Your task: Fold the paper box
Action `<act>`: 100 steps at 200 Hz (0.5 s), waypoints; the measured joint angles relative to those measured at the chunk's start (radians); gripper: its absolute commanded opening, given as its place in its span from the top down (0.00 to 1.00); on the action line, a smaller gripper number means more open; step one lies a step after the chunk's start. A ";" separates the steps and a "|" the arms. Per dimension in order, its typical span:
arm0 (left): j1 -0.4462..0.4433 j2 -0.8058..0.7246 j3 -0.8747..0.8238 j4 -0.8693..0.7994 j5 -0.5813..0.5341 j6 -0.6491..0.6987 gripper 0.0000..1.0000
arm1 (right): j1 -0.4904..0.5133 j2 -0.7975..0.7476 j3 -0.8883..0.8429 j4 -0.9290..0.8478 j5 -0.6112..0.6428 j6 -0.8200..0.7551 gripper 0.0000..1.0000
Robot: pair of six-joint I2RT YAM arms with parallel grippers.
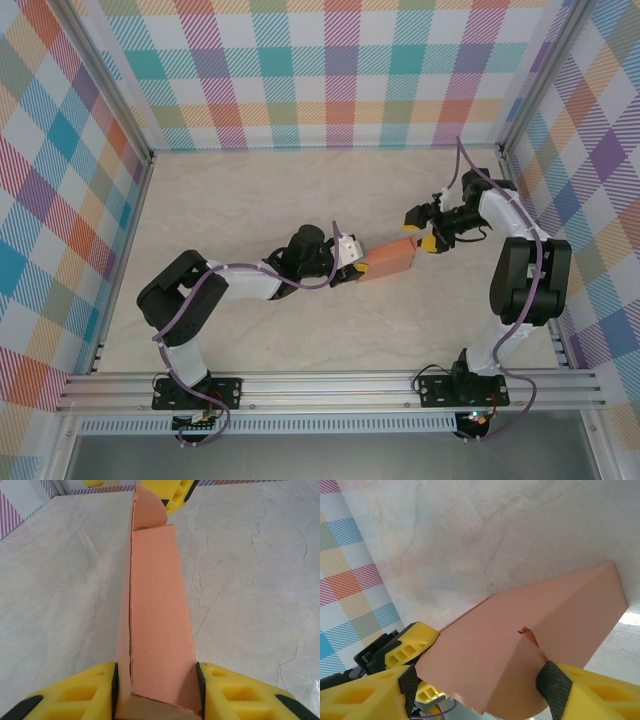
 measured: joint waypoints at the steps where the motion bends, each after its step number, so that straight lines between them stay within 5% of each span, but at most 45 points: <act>1: 0.000 0.000 0.000 0.000 0.000 0.000 0.68 | 0.000 0.000 0.000 0.000 0.001 0.000 0.30; 100: 0.000 0.004 0.019 -0.027 0.004 0.003 0.68 | 0.001 0.013 -0.002 0.009 -0.017 -0.018 0.30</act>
